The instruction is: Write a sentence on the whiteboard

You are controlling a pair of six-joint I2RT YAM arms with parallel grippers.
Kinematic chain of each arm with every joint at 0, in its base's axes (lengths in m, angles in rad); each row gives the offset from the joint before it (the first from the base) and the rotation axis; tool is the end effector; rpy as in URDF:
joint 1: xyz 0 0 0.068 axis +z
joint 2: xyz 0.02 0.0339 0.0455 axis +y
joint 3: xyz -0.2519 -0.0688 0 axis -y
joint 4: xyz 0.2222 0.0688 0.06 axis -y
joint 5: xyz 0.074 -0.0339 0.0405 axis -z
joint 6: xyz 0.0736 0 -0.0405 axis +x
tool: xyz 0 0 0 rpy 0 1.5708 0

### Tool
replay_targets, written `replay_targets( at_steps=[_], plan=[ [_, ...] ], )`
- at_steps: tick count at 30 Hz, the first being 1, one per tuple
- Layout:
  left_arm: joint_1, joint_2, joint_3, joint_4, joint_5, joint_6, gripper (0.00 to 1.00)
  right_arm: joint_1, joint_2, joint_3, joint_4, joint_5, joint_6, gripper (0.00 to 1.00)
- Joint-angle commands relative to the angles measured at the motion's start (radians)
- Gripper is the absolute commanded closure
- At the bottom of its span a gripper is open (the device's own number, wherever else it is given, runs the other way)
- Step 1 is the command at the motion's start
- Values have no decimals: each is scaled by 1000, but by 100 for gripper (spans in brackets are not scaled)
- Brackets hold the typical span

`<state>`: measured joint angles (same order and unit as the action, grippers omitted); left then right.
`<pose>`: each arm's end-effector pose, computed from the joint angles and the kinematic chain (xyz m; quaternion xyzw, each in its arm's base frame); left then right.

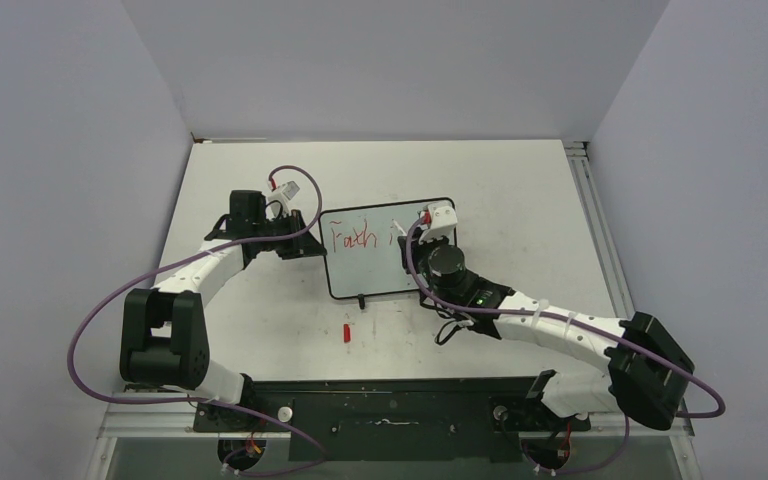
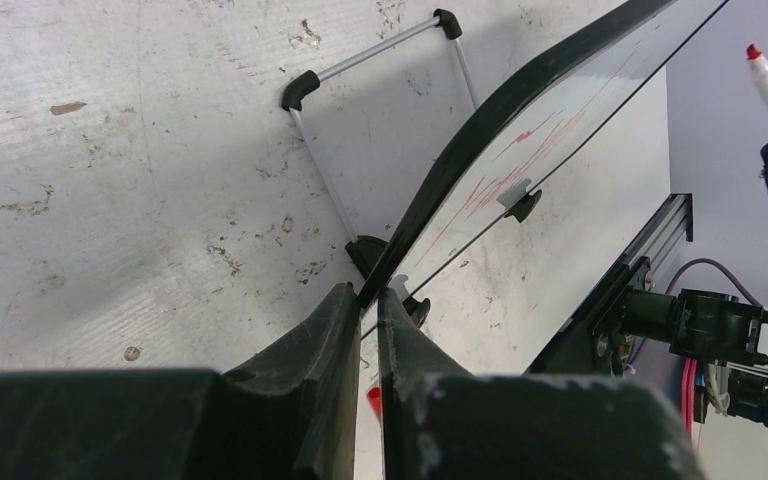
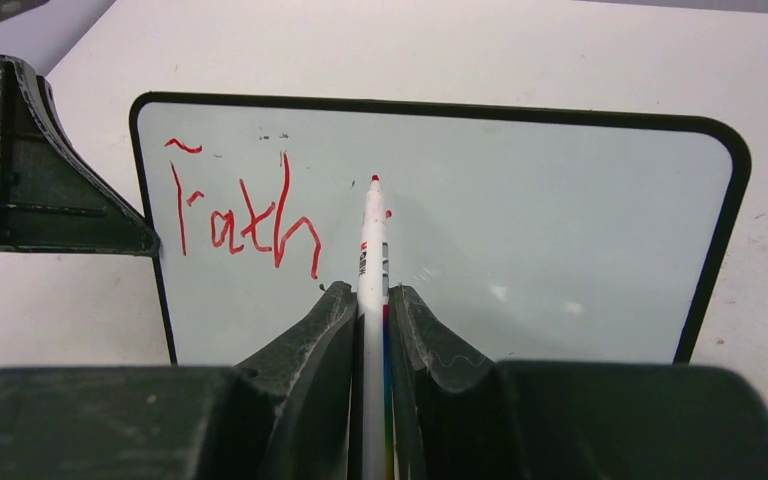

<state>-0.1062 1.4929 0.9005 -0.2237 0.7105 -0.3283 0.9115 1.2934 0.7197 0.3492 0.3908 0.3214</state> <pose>0.3003 -0.0803 0.1958 0.0308 0.8804 -0.3902 0.2676 0.2113 0.2268 0.2539 -0.1072 0.7690 0.2297 0.5868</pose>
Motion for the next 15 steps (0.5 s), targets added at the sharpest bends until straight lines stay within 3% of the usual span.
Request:
replay_targets(
  at_steps=[1, 15],
  plan=[
    [-7, -18, 37, 7, 22, 3, 92, 5, -39, -17, 5, 37, -1, 95],
    [-7, -16, 37, 9, 20, 3, 92, -12, 3, -39, 15, 24, 14, 95]
  ],
)
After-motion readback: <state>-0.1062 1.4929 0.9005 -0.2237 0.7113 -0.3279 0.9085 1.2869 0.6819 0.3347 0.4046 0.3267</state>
